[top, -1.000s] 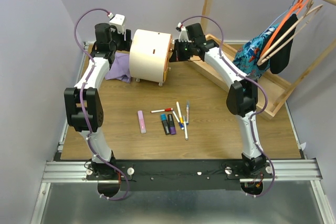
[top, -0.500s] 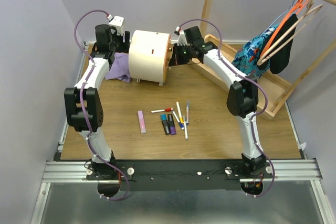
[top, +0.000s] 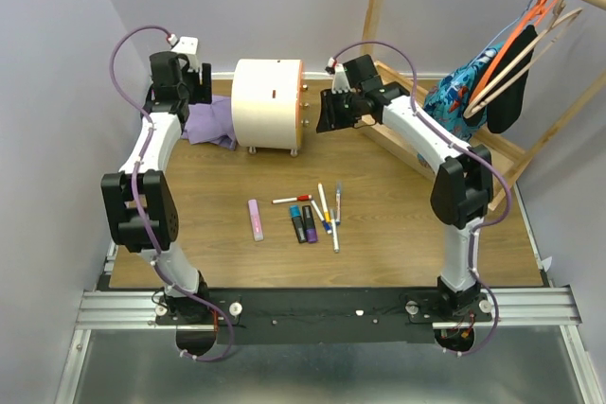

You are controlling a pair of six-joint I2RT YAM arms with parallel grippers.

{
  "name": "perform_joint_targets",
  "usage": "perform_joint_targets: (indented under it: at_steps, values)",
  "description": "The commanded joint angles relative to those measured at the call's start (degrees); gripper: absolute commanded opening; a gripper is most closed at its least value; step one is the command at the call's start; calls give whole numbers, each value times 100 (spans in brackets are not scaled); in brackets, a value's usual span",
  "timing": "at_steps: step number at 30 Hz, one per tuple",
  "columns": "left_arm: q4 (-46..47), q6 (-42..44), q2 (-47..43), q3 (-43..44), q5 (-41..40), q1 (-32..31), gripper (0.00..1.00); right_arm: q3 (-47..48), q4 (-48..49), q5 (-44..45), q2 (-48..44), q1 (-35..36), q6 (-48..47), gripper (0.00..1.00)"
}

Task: Sort the stationery into containers
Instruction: Close the drawer in the storage box, then open the drawer in the storage box.

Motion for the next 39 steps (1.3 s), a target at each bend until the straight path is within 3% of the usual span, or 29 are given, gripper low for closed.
perform_joint_targets:
  at_steps: [1,6,8,11,14,21,27,39]
  values:
    - [187,-165,-676,-163,-46,119,83,-10,223,-450,-358,-23,46,45]
    - [144,-701,-1054,-85,1122,119,83,121,564,-1637,-297,-470,669,45]
    - [82,-868,-1169,73,2163,111,82,130,749,-2533,-140,-647,1047,46]
    - [-190,-860,-1204,292,3187,67,82,551,838,-3079,263,-867,1170,47]
    - [-419,-983,-1283,312,3514,49,84,868,1137,-3678,738,-1008,1688,48]
    - [45,-1010,-1503,-285,3646,-126,81,1114,1718,-3687,1020,-964,2095,50]
    - [678,-1589,-1301,-550,3586,-100,77,1176,2225,-3827,1100,-964,2411,54]
    - [310,-1273,-1029,-339,3506,-118,77,1896,2456,-3503,1750,-964,2736,53]
